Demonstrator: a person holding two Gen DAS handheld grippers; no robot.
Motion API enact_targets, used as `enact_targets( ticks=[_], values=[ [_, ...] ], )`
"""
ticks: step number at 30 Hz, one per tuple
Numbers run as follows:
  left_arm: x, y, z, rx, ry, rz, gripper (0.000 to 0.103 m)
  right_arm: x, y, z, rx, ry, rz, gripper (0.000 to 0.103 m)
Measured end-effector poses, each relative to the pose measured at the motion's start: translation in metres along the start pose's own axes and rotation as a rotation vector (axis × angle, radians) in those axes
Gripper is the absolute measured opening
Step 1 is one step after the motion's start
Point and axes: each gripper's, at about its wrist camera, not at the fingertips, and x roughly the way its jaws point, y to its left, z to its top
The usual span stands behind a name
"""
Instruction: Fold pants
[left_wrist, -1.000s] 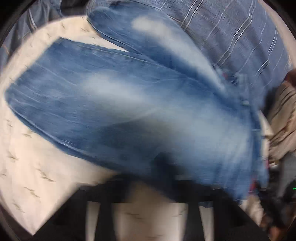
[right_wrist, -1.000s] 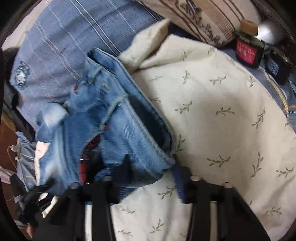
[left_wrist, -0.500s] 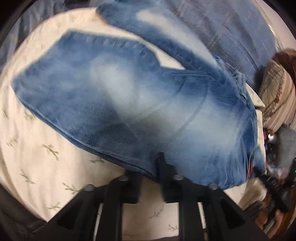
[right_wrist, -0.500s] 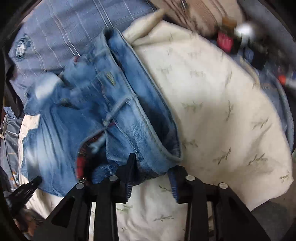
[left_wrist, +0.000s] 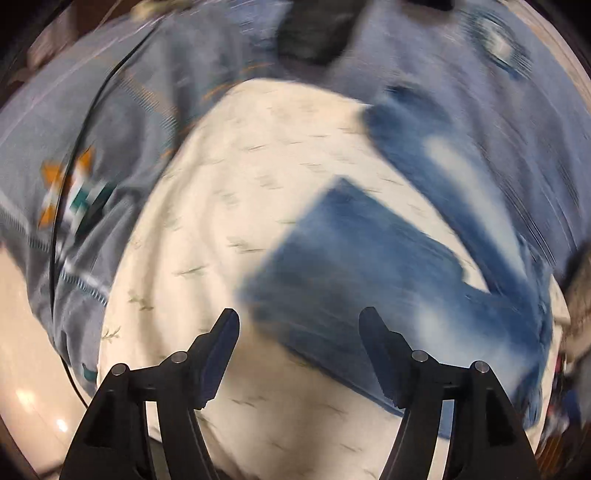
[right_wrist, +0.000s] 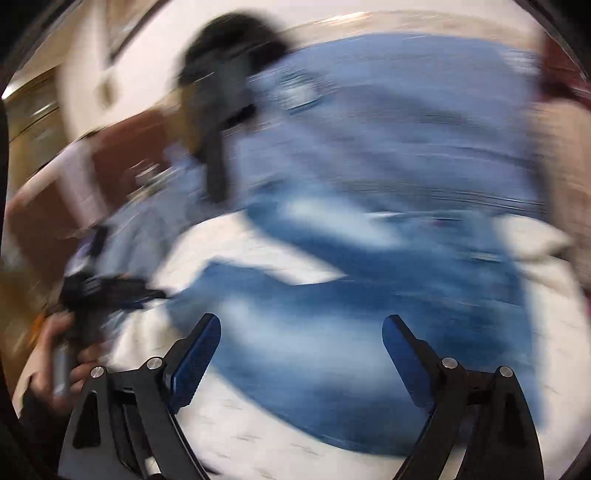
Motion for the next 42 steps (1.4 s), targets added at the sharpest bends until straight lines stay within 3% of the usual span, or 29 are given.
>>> enact_targets(
  ticks=[3, 7, 8, 10, 11, 13, 14, 16, 17, 18, 21, 23, 25, 26, 27, 29, 31, 33, 37, 38, 42],
  values=[
    [0.028, 0.021, -0.01, -0.114, 0.09, -0.071, 0.066, 0.062, 0.036, -0.002, -0.088, 0.127, 0.088, 0.09],
    [0.07, 0.027, 0.002, -0.186, 0.124, -0.082, 0.065, 0.123, 0.078, -0.025, -0.133, 0.267, 0.15, 0.083],
    [0.074, 0.019, 0.009, -0.168, 0.102, -0.06, 0.063, 0.136, 0.084, -0.031, -0.145, 0.294, 0.143, 0.076],
    [0.078, 0.008, 0.013, -0.127, 0.082, -0.05, 0.034, 0.152, 0.094, -0.041, -0.173, 0.32, 0.088, 0.061],
    [0.082, 0.002, 0.012, -0.101, 0.088, -0.027, 0.01, 0.157, 0.096, -0.046, -0.191, 0.317, 0.022, 0.046],
    [0.082, 0.003, 0.006, -0.11, 0.088, -0.024, 0.009, 0.15, 0.097, -0.044, -0.187, 0.299, 0.01, 0.029],
    [0.077, 0.006, 0.004, -0.121, 0.068, -0.029, 0.008, 0.143, 0.096, -0.043, -0.165, 0.295, 0.031, 0.012],
    [0.059, 0.015, -0.003, -0.144, 0.003, -0.032, 0.008, 0.124, 0.094, -0.04, -0.142, 0.254, 0.067, 0.01],
    [0.051, 0.017, -0.008, -0.148, -0.05, 0.002, 0.007, 0.118, 0.093, -0.042, -0.132, 0.248, 0.093, 0.01],
    [0.053, 0.018, -0.01, -0.152, -0.048, 0.024, 0.007, 0.116, 0.095, -0.044, -0.128, 0.26, 0.112, 0.01],
    [0.082, 0.018, -0.012, -0.175, 0.059, 0.101, 0.013, 0.135, 0.098, -0.063, -0.142, 0.323, 0.099, 0.015],
    [0.083, 0.016, -0.009, -0.178, 0.072, 0.086, 0.013, 0.135, 0.091, -0.067, -0.081, 0.316, 0.126, 0.017],
    [0.064, 0.008, -0.008, -0.154, -0.038, 0.064, 0.016, 0.125, 0.084, -0.059, -0.009, 0.298, 0.185, 0.042],
    [0.053, 0.004, -0.009, -0.144, -0.095, 0.064, 0.025, 0.115, 0.079, -0.052, 0.028, 0.273, 0.209, 0.067],
    [0.041, -0.002, -0.01, -0.134, -0.167, 0.08, 0.038, 0.108, 0.074, -0.044, 0.046, 0.236, 0.209, 0.076],
    [0.02, -0.015, -0.012, -0.115, -0.255, 0.125, 0.054, 0.086, 0.063, -0.026, 0.057, 0.16, 0.186, 0.077],
    [0.006, -0.026, -0.011, -0.104, -0.291, 0.126, 0.056, 0.077, 0.05, -0.013, 0.071, 0.138, 0.179, 0.078],
    [-0.002, -0.049, 0.004, -0.074, -0.317, 0.107, 0.066, 0.082, 0.035, 0.004, 0.062, 0.142, 0.158, 0.079],
    [0.007, -0.09, 0.061, -0.012, -0.249, 0.004, 0.071, 0.118, 0.012, 0.038, 0.034, 0.184, 0.089, 0.082],
    [0.024, -0.105, 0.087, -0.003, -0.207, -0.065, 0.075, 0.131, 0.004, 0.049, 0.045, 0.203, 0.073, 0.082],
    [0.088, -0.127, 0.149, 0.014, -0.127, -0.212, 0.074, 0.174, -0.019, 0.077, 0.074, 0.252, 0.033, 0.082]
  ],
)
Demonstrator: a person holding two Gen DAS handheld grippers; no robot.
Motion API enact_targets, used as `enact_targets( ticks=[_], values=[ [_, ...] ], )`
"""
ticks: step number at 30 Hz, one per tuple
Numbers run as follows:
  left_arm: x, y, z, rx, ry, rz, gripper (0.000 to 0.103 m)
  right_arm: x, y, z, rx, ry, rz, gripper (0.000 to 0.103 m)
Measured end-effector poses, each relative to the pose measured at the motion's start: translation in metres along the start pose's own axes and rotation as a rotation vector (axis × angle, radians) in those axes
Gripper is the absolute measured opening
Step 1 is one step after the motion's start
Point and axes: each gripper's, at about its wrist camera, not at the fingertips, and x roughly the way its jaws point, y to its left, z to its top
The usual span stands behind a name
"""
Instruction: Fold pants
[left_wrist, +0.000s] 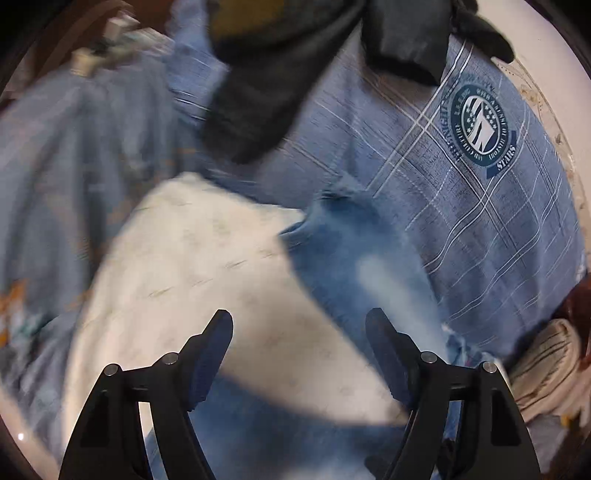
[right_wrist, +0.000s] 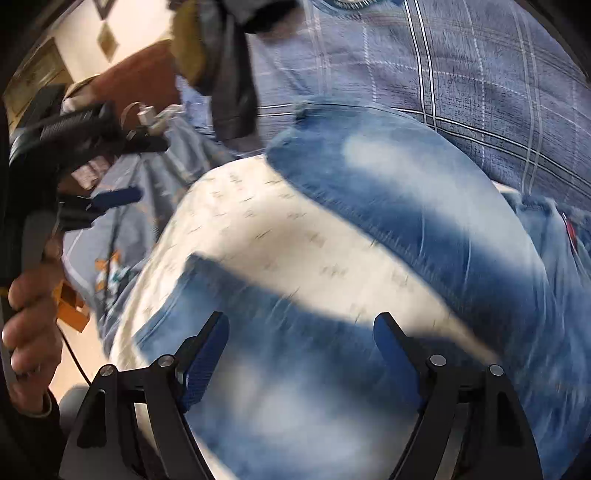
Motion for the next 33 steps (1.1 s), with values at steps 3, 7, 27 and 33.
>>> enact_targets(
  ticks=[3, 7, 27, 33],
  values=[
    [0.042, 0.022, 0.003, -0.065, 0.089, 0.076, 0.071, 0.033, -0.019, 0.029, 0.054, 0.05, -0.038, 0.082],
    [0.071, 0.05, 0.012, -0.156, 0.144, 0.009, 0.071, 0.079, -0.019, 0.068, 0.024, 0.073, -0.121, 0.082],
    [0.115, 0.079, 0.023, -0.166, 0.191, -0.051, 0.072, 0.096, 0.015, 0.04, -0.058, 0.124, -0.084, 0.008],
    [0.126, 0.082, 0.023, -0.246, 0.188, -0.075, 0.074, 0.104, -0.001, 0.036, -0.013, 0.108, 0.018, 0.04]
  ],
)
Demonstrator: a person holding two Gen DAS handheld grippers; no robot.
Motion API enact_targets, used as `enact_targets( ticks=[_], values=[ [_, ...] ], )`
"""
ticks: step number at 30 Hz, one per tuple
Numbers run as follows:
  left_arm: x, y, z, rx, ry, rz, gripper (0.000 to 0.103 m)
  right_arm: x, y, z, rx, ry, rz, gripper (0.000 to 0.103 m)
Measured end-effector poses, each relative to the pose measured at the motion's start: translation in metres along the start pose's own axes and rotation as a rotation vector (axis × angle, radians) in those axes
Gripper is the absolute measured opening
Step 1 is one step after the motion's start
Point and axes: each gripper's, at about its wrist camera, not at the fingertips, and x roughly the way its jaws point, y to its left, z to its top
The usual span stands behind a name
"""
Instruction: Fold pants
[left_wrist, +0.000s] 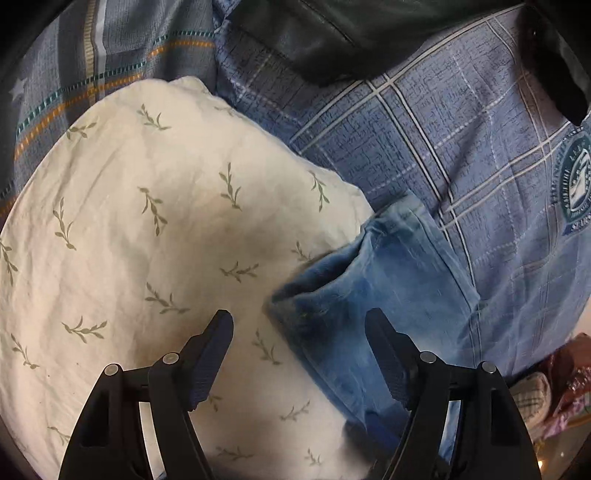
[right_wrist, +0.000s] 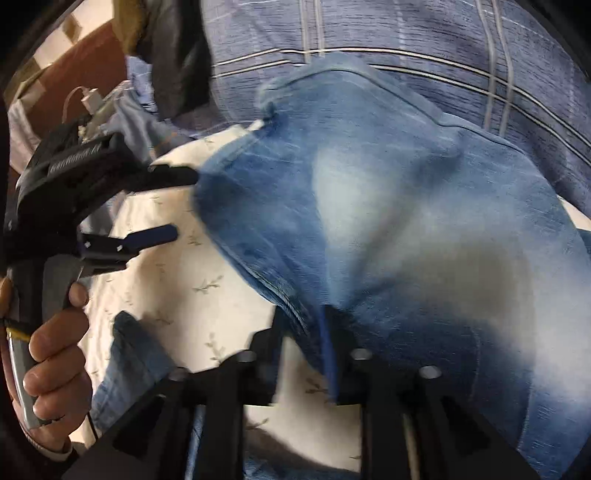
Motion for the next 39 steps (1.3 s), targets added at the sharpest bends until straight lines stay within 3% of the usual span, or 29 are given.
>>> enact_targets(
  ticks=[2, 4, 5, 8, 11, 13, 15, 18, 20, 23, 26, 30, 32, 35, 37, 39],
  values=[
    [0.014, 0.0, -0.001, 0.0, 0.018, 0.055, 0.069, 0.007, 0.011, -0.001, -0.05, 0.005, -0.057, 0.043],
    [0.014, -0.013, -0.002, 0.083, -0.047, 0.118, 0.021, 0.013, 0.026, 0.003, -0.112, 0.01, -0.151, 0.033],
    [0.017, -0.018, -0.003, 0.112, -0.028, 0.134, 0.022, 0.016, 0.031, 0.004, -0.142, 0.015, -0.216, 0.02],
    [0.0, -0.016, -0.006, 0.089, -0.037, 0.137, 0.021, 0.004, 0.034, 0.006, -0.135, -0.001, -0.224, 0.005],
    [-0.053, -0.004, -0.016, 0.0, -0.082, 0.094, 0.021, -0.033, 0.049, 0.001, -0.128, -0.083, -0.106, 0.005],
    [-0.073, 0.003, -0.024, -0.026, -0.123, 0.127, 0.021, -0.041, 0.058, -0.005, -0.13, -0.074, -0.019, 0.008],
    [-0.073, 0.022, -0.035, -0.075, -0.14, 0.229, 0.023, -0.025, 0.069, -0.013, -0.155, 0.025, 0.053, 0.03],
    [-0.029, 0.049, -0.036, -0.11, 0.039, 0.308, 0.026, -0.006, 0.083, -0.016, -0.213, 0.038, 0.009, 0.042],
    [-0.03, 0.059, -0.032, -0.174, 0.028, 0.217, 0.031, -0.016, 0.087, -0.011, -0.176, 0.017, 0.072, 0.045],
    [-0.034, 0.08, -0.028, -0.274, 0.053, 0.07, 0.036, -0.02, 0.088, 0.009, -0.115, -0.017, 0.087, 0.071],
    [-0.035, 0.114, -0.032, -0.416, 0.096, -0.086, 0.036, 0.004, 0.083, 0.038, -0.019, 0.022, 0.132, 0.071],
    [-0.053, 0.155, -0.034, -0.544, 0.039, -0.146, 0.035, 0.045, 0.085, 0.07, 0.068, 0.075, 0.165, 0.071],
    [-0.064, 0.166, -0.033, -0.56, 0.035, -0.152, 0.035, 0.064, 0.093, 0.081, 0.114, 0.1, 0.173, 0.068],
    [-0.067, 0.172, -0.03, -0.587, 0.04, -0.165, 0.033, 0.104, 0.101, 0.094, 0.147, 0.146, 0.074, 0.067],
    [-0.072, 0.17, -0.032, -0.583, 0.04, -0.156, 0.033, 0.109, 0.117, 0.093, 0.02, 0.104, -0.107, 0.027],
    [-0.078, 0.169, -0.031, -0.568, 0.029, -0.134, 0.033, 0.102, 0.124, 0.094, 0.006, 0.101, -0.063, 0.004]
  ],
)
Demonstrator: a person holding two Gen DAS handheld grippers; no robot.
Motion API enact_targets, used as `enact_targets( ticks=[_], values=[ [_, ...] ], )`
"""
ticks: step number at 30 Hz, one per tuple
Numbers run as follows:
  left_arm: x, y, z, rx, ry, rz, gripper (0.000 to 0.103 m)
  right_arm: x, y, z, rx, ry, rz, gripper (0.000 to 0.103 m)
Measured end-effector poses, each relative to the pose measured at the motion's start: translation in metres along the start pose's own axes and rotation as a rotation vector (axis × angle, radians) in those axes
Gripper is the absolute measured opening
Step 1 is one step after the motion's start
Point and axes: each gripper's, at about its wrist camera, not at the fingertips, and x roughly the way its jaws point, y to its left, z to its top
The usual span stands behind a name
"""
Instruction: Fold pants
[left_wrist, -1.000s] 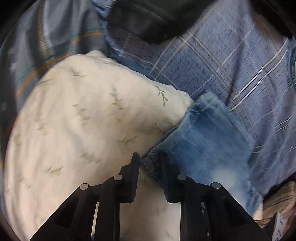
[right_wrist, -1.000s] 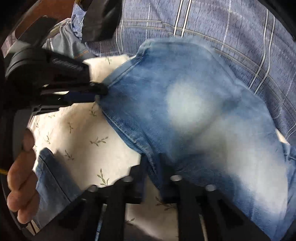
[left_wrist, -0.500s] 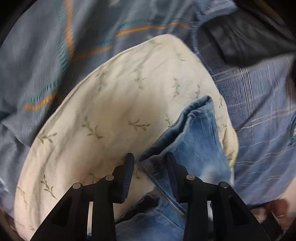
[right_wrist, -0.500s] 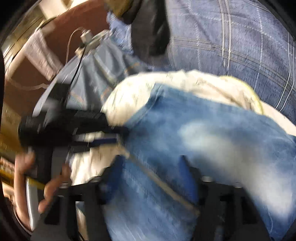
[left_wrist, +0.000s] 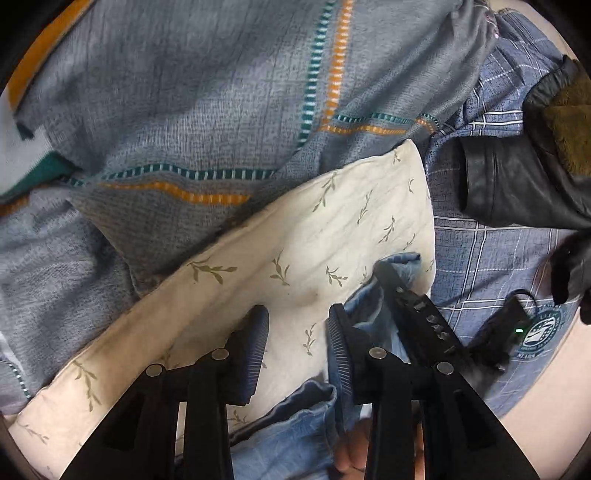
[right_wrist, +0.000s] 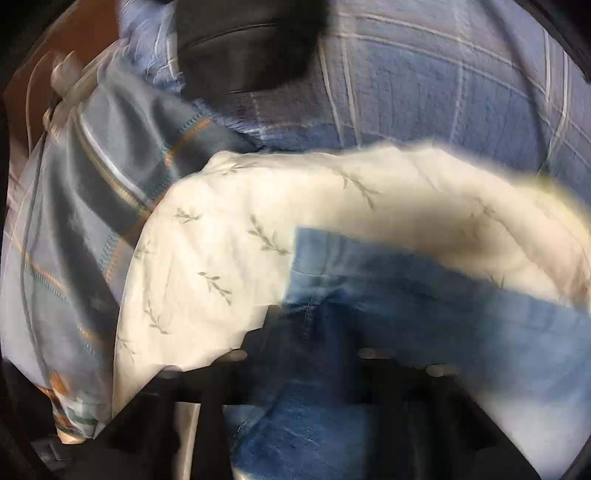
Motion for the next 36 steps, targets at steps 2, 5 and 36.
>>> enact_targets(
  ticks=[2, 5, 36],
  values=[
    [-0.009, -0.003, -0.003, 0.007, -0.03, 0.008, 0.033, -0.031, 0.007, 0.002, -0.004, -0.105, 0.065, 0.002],
    [-0.027, -0.011, -0.012, 0.033, -0.085, 0.029, 0.033, -0.038, -0.004, 0.007, 0.049, -0.099, 0.148, 0.002],
    [0.111, -0.176, -0.361, 1.143, 0.159, -0.023, 0.069, -0.272, -0.454, -0.204, 0.519, -0.358, -0.033, 0.056]
  ],
)
